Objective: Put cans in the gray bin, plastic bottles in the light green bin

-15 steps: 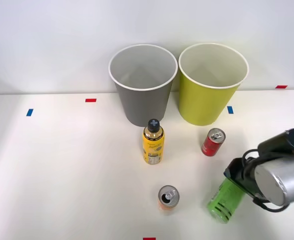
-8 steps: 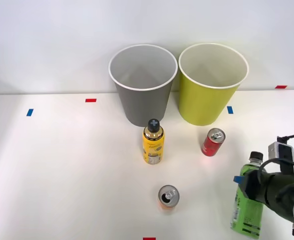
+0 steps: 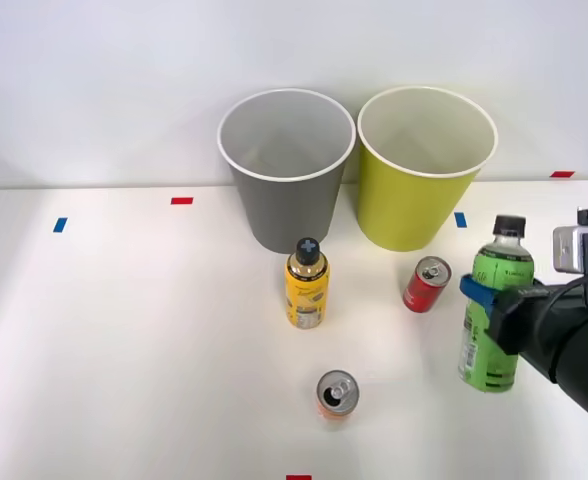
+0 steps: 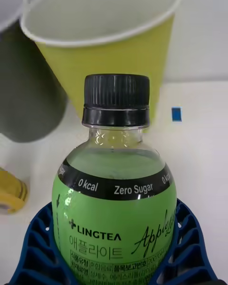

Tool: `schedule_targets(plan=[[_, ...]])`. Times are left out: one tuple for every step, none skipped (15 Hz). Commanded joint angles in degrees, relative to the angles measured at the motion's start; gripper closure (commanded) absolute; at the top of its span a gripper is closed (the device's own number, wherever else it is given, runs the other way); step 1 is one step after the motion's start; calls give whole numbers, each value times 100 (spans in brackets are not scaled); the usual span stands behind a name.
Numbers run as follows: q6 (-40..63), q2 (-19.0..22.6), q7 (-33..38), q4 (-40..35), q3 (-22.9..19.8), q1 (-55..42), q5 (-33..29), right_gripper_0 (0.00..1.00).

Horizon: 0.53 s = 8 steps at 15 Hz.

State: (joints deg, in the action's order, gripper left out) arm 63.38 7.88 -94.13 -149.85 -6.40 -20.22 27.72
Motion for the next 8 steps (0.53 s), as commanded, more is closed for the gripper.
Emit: schedule_targets(plan=[[-748,-287,-835,-15,-371,185,1262,100],[-809,-375,-994,-15,-503,334,1596,100],[-809,-436,-1037,-15,-608,554,1772,100],[-809,-463,-1002,-15,-644,800,1781,100],[-809,-489,-967,-9,-714,1090,1772,100],[-809,-489,-932,44,-767,1362,1763,100],[-871,-489,-870,229,-846,1749,1789,100],[-1047,-489,-844,492,-846,2074,1807,100]])
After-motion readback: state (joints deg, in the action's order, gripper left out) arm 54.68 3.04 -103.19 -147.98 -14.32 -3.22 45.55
